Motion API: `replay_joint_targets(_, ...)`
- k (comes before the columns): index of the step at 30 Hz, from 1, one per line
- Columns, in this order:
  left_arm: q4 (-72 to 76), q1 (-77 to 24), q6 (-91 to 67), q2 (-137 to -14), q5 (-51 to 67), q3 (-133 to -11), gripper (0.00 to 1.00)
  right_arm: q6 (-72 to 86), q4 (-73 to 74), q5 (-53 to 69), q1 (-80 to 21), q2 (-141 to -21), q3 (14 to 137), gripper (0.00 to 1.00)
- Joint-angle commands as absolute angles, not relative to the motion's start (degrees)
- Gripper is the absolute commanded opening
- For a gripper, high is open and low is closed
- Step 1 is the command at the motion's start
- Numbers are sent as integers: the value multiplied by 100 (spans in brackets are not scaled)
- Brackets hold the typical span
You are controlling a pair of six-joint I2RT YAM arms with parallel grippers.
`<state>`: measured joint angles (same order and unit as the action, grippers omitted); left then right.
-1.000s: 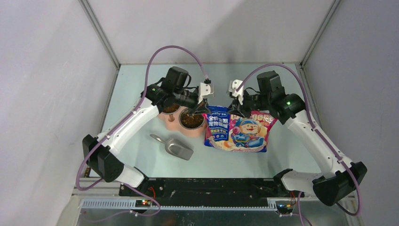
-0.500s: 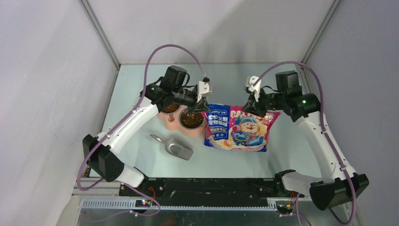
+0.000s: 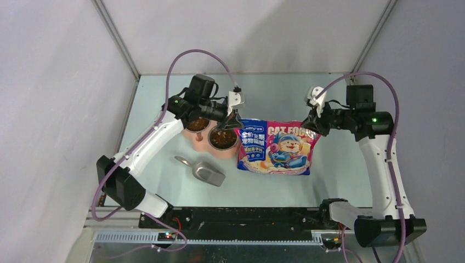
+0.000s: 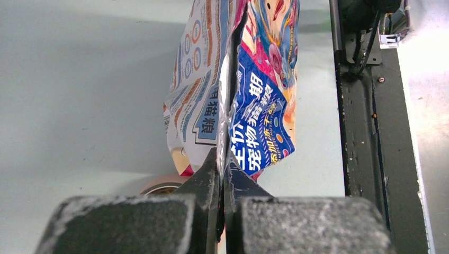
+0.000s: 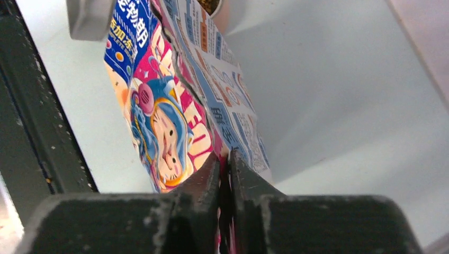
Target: Serve the pet food
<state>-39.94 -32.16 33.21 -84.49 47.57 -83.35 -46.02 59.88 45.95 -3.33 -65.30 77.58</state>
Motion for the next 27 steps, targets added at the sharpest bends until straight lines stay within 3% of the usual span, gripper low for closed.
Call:
replay_joint_targets(1, -4143, -2927, 3219, -8467, 4564, -8675, 0, -5300, 6336, 4098, 133, -6507, 8350, 1)
replay_joint_targets(3, -4152, -2927, 3208, -8517, 4582, -8724, 0, -5459, 6867, 4130, 253, -6640, 8602, 2)
replay_joint_targets(4, -4143, -2927, 3215, -8530, 4580, -8744, 0, -5481, 6932, 4087, 320, -6698, 8656, 17)
replay_joint_targets(5, -4141, -2927, 3220, -8532, 4584, -8749, 0, -5587, 7044, 4021, 362, -6711, 8736, 17)
replay_joint_targets(6, -4129, -2927, 3211, -8540, 4591, -8759, 0, -5707, 7139, 4036, 484, -6714, 8763, 4)
replay_joint_targets(9, -4116, -2927, 3193, -8549, 4625, -8770, 0, -6166, 7439, 4142, 746, -6707, 8877, 0)
replay_joint_targets(10, -4129, -2927, 3198, -8558, 4628, -8782, 0, -6151, 7424, 4088, 797, -6695, 8879, 15)
replay_joint_targets(11, -4134, -2927, 3203, -8559, 4627, -8781, 0, -6128, 7376, 3955, 812, -6683, 8865, 20)
replay_joint_targets(14, -4129, -2927, 3200, -8565, 4646, -8785, 0, -6484, 7552, 3947, 966, -6654, 8860, 0)
replay_joint_targets(16, -4117, -2927, 3185, -8573, 4661, -8785, 0, -6444, 7607, 3860, 997, -6679, 8874, 3)
replay_joint_targets(17, -4114, -2927, 3180, -8570, 4659, -8792, 0, -6360, 7543, 3811, 1005, -6664, 8858, 17)
replay_joint_targets(18, -4114, -2927, 3181, -8574, 4658, -8800, 0, -6378, 7495, 3750, 1012, -6645, 8817, 18)
replay_joint_targets(19, -4120, -2927, 3177, -8573, 4663, -8816, 0, -6472, 7518, 3743, 1035, -6605, 8794, 5)
replay_joint_targets(20, -4121, -2927, 3171, -8575, 4665, -8824, 0, -6641, 7581, 3739, 1041, -6590, 8760, 2)
replay_joint_targets(22, -4134, -2927, 3176, -8583, 4654, -8855, 0, -6695, 7591, 3724, 1047, -6557, 8728, 0)
replay_joint_targets(23, -4149, -2927, 3185, -8597, 4652, -8882, 0, -6674, 7566, 3712, 1046, -6533, 8706, 14)
replay_joint_targets(24, -4158, -2927, 3188, -8605, 4654, -8897, 0, -6702, 7536, 3690, 1046, -6518, 8695, 16)
replay_joint_targets(25, -4171, -2927, 3188, -8609, 4661, -8927, 0, -6788, 7574, 3699, 1053, -6501, 8702, 3)
replay_joint_targets(27, -4174, -2927, 3179, -8613, 4671, -8948, 0, -6993, 7721, 3778, 1062, -6527, 8753, 0)
